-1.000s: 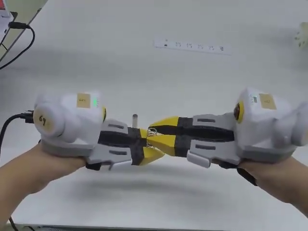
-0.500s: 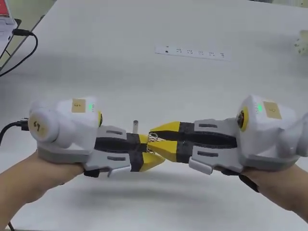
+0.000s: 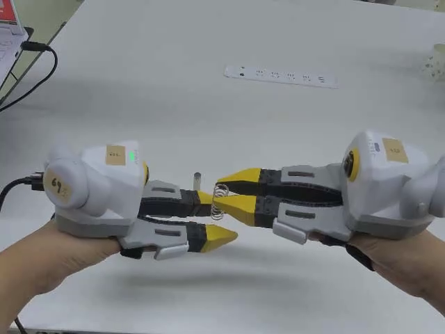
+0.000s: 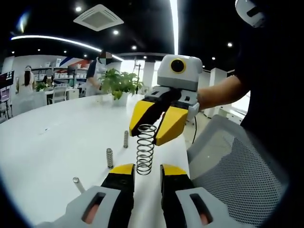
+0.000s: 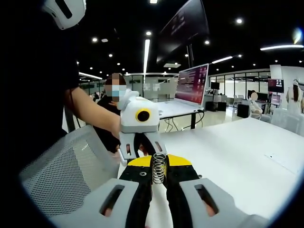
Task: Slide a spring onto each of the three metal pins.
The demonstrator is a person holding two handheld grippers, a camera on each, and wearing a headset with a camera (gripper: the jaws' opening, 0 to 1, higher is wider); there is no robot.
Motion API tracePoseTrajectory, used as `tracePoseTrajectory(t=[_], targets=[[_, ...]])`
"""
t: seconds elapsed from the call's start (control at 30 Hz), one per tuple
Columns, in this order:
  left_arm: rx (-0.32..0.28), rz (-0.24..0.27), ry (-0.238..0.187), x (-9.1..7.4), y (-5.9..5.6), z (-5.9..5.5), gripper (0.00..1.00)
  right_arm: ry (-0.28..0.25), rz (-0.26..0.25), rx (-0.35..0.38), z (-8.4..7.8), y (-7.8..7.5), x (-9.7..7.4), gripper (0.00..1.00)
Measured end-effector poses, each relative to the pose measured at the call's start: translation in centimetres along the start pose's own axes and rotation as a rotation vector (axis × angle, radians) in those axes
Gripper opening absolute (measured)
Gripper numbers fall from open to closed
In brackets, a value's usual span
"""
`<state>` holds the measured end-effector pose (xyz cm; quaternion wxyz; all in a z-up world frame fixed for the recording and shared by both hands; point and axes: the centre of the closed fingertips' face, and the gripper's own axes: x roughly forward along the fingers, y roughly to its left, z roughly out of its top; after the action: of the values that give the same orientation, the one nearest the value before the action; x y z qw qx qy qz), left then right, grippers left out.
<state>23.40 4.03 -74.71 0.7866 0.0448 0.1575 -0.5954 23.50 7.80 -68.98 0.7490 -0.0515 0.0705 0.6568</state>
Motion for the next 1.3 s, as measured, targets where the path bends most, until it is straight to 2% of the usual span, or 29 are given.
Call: tracePoseTrajectory(t=[0.13, 0.53, 0.73, 1.03, 1.3], targets=[[-0.008, 0.021, 0.002, -0.4, 0.3, -0.3, 0.2, 0.006, -0.009, 0.002, 0.0, -0.2, -0.1, 0.07], [-0.037, 0.143, 0.008, -3.0, 2.3, -1.9, 0.42, 0.021, -0.039, 0.001, -0.5, -1.0, -0.5, 0.07], [-0.041, 0.2, 0.022, -4.2, 3.2, -2.8, 0.48, 0.036, -0.053, -0.006, -0.8, -1.4, -0.7, 0.07], [-0.028, 0.283, 0.008, -5.4, 4.2, -3.3, 0.72, 0.05, -0.068, -0.01, -1.1, -1.7, -0.9, 0.07], [-0.058, 0.31, -0.029, -5.9, 4.6, -3.2, 0.93, 0.056, -0.084, -0.007, -1.2, -2.1, -1.0, 0.08]])
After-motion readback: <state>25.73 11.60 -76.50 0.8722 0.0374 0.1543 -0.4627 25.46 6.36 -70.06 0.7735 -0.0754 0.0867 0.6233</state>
